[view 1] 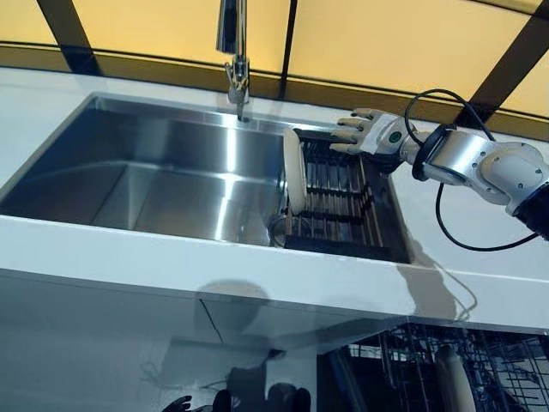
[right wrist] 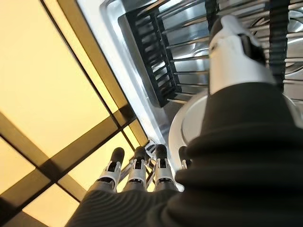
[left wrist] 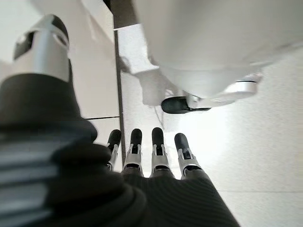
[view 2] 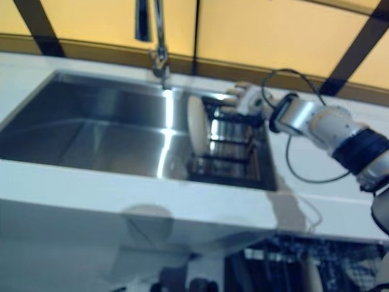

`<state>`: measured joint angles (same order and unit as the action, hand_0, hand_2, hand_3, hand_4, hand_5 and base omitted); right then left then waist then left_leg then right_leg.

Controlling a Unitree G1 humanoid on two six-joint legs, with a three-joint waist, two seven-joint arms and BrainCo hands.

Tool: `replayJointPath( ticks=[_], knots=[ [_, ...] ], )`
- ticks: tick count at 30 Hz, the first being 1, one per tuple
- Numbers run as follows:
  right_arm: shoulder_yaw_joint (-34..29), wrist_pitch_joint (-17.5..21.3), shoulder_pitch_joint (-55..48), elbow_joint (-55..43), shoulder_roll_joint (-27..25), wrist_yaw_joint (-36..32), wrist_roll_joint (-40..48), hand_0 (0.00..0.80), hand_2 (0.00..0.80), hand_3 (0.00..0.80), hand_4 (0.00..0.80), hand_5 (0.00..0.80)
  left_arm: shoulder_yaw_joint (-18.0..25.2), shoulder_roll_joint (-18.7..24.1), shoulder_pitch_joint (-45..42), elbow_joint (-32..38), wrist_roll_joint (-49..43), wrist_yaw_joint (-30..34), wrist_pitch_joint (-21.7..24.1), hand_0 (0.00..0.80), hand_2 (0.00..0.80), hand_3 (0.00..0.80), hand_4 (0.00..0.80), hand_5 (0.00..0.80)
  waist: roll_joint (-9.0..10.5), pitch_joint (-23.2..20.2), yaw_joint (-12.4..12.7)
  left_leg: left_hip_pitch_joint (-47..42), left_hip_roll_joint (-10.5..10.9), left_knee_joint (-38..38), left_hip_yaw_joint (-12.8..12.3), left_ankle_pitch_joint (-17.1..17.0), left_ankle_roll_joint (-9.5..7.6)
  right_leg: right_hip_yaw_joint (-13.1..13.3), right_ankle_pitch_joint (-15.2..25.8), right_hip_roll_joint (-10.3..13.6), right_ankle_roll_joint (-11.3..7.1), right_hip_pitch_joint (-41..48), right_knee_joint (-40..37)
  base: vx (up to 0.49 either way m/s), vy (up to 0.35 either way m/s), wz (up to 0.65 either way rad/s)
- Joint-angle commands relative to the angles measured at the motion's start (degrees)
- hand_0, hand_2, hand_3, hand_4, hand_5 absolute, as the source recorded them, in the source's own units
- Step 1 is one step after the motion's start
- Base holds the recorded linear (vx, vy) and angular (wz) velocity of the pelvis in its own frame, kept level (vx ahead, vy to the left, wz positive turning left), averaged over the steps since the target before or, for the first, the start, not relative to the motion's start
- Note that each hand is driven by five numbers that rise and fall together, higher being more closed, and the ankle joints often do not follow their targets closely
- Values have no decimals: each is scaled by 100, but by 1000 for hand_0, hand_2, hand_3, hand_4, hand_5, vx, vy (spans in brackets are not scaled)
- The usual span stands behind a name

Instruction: Take plates into dishwasher

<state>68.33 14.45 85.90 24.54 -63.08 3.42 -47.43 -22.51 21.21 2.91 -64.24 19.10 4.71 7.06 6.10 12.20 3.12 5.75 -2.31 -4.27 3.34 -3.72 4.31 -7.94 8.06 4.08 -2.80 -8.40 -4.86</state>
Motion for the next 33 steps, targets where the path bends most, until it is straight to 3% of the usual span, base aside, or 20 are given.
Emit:
replayJointPath(
  ticks=[1, 7, 13, 33],
  knots=[
    [58, -469, 836, 330, -149, 347, 265, 0, 0, 0, 0, 0, -143, 112, 341, 121, 157, 69, 224, 0, 0, 0, 0, 0, 177, 39, 73, 219, 177, -73, -240, -128, -131, 61, 16, 50, -430, 76, -14, 0, 0, 0],
    [-38, -639, 975, 470, 6, 602, 497, 0, 0, 0, 0, 0, -202, 38, 391, 140, 363, 105, 341, 0, 0, 0, 0, 0, 7, 179, 77, 345, 182, -73, -241, -179, -110, 63, 11, 67, -406, -28, -14, 0, 0, 0],
    [-2, -825, 1148, 578, 29, 809, 739, 0, 0, 0, 0, 0, -233, 49, 379, 180, 382, 103, 378, 0, 0, 0, 0, 0, -47, 212, 99, 400, 202, -73, -205, -193, -113, 17, -9, 72, -392, -61, -14, 4, -5, 1],
    [-423, -531, 1190, 353, 277, 1098, 1447, 0, 0, 0, 0, 0, -210, 22, 398, 151, 319, 247, 331, 0, 0, 0, 0, 0, 61, 115, 215, 369, 209, -73, -108, -129, -134, -59, -86, 72, -375, 25, -14, 21, -5, 2]
  ],
)
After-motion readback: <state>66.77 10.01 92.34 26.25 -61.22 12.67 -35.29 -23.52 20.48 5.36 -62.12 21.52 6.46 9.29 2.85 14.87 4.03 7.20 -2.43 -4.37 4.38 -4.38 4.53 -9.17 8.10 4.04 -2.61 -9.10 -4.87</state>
